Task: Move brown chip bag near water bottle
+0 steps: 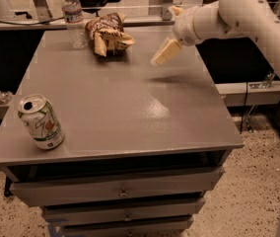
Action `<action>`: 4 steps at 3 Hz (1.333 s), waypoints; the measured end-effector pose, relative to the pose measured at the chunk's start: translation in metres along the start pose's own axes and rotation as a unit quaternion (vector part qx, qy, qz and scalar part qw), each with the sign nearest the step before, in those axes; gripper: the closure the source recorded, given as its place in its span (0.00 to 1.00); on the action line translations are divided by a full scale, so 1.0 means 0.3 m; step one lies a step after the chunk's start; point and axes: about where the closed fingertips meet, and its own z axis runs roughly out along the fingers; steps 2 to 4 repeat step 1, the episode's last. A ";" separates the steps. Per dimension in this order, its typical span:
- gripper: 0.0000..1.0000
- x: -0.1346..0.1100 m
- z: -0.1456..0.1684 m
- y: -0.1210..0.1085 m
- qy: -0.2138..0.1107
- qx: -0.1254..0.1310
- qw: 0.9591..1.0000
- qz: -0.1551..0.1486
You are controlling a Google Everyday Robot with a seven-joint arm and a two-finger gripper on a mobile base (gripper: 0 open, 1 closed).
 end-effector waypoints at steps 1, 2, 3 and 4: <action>0.00 0.094 -0.161 -0.033 0.009 0.008 1.000 0.012; 0.00 0.094 -0.161 -0.033 0.009 0.008 1.000 0.012; 0.00 0.094 -0.161 -0.033 0.009 0.008 1.000 0.012; 0.00 0.094 -0.161 -0.033 0.009 0.008 1.000 0.012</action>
Offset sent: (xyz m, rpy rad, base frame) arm 0.0000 0.0000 0.0000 0.0000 0.0000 0.0000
